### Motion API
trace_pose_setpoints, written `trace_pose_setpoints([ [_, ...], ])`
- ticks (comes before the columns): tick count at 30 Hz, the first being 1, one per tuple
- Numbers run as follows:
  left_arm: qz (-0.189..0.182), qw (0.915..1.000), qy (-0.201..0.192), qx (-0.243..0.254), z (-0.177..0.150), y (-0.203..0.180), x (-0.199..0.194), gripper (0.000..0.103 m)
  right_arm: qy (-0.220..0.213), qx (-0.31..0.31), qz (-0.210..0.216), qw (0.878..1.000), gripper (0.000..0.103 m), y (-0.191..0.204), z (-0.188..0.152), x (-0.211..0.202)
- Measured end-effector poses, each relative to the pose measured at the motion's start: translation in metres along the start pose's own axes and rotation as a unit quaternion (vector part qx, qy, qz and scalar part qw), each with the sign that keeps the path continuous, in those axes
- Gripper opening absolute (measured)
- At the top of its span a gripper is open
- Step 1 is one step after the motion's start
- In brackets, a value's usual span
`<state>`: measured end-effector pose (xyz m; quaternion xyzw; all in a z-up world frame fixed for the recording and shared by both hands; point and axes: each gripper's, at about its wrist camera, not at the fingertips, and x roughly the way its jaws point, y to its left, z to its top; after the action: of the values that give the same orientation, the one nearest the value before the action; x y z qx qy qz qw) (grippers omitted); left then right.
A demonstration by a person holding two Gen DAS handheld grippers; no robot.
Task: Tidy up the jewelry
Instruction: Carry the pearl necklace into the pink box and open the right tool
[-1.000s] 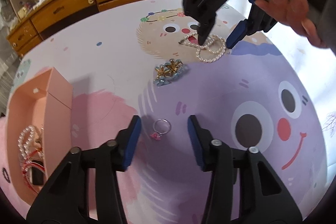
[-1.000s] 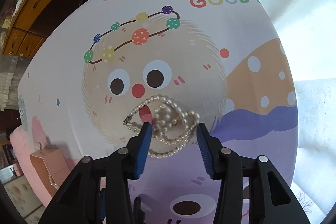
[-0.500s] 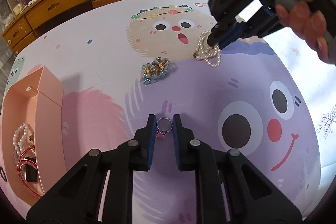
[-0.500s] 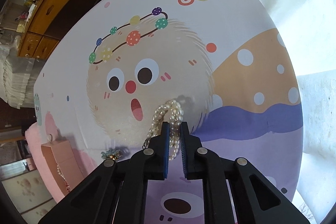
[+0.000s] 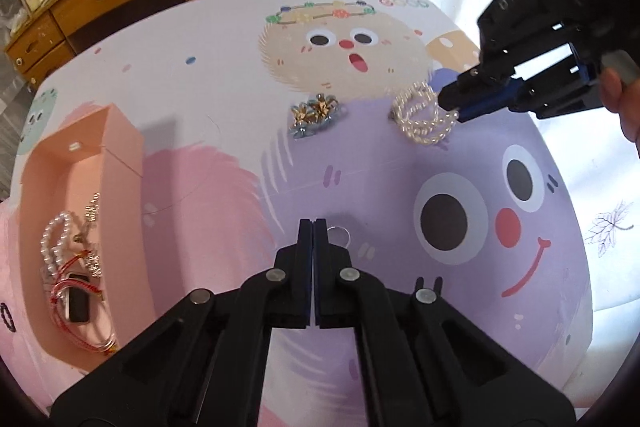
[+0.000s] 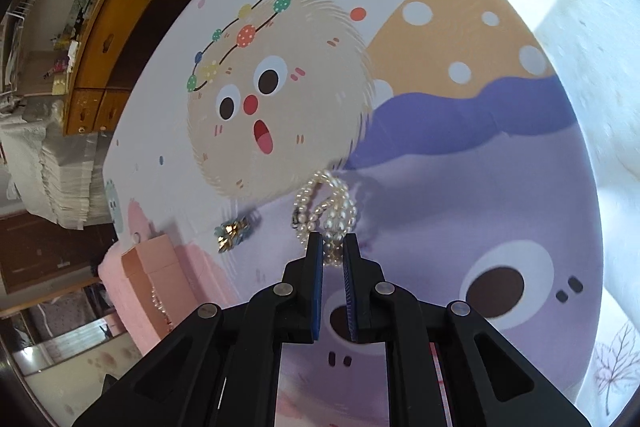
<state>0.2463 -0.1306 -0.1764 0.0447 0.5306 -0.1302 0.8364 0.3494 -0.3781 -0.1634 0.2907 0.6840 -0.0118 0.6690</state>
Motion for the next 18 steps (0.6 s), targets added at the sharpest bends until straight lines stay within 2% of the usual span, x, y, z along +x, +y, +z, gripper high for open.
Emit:
trace_pose_setpoints([
  [10,-0.048,0.9963,-0.043,-0.056,-0.013,0.023,-0.076,0.0,-0.048,-0.026,0.042,0.998,0.009,0.032,-0.042,-0.058],
  [18,-0.056,0.9917,-0.084,-0.079,-0.025,0.052,-0.139,0.0,-0.108,-0.082,0.066,0.989,0.009,0.085,-0.084,-0.112],
])
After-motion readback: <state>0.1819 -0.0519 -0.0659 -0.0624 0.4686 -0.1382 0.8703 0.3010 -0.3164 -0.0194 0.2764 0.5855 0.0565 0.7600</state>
